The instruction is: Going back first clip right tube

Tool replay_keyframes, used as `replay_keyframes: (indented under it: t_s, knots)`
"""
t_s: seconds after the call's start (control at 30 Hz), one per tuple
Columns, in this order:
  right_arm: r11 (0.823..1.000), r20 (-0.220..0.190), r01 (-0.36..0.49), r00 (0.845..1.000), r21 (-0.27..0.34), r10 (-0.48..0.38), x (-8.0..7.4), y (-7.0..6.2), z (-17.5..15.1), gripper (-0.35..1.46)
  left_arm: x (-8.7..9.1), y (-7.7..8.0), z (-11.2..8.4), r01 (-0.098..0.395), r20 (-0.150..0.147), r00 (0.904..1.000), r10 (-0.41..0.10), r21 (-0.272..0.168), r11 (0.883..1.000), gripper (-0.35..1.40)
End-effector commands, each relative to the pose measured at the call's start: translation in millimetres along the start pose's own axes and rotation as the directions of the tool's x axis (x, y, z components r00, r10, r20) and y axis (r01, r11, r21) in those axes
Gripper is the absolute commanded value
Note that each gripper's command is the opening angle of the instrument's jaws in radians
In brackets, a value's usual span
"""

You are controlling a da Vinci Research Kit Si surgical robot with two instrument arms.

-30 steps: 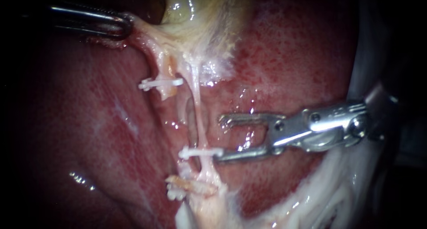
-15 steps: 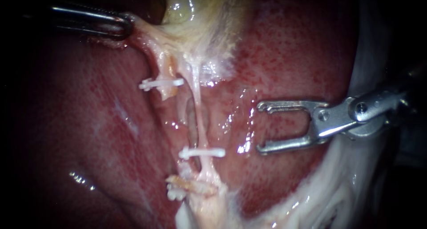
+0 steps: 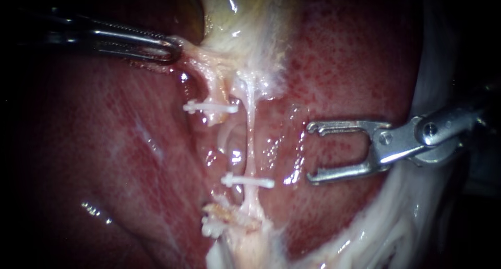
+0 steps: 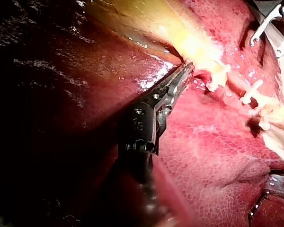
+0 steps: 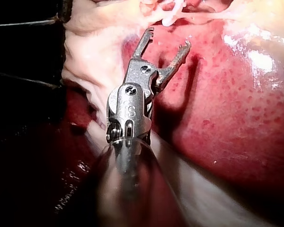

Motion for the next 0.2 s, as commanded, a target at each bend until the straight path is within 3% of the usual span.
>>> replay_keyframes:
  t_s: [0.03,0.2]
  knots:
    - [1.000,0.000,0.000,1.000,0.000,0.000,0.0,0.0,0.0,0.50,0.0,0.0,0.0,0.000,0.000,1.0000,0.000,-0.001,1.000,-0.35]
    - [1.000,0.000,0.000,1.000,-0.003,0.000,0.1,-0.1,0.1,0.50,0.0,0.1,-0.1,0.001,0.001,1.0000,-0.001,-0.001,1.000,-0.35]
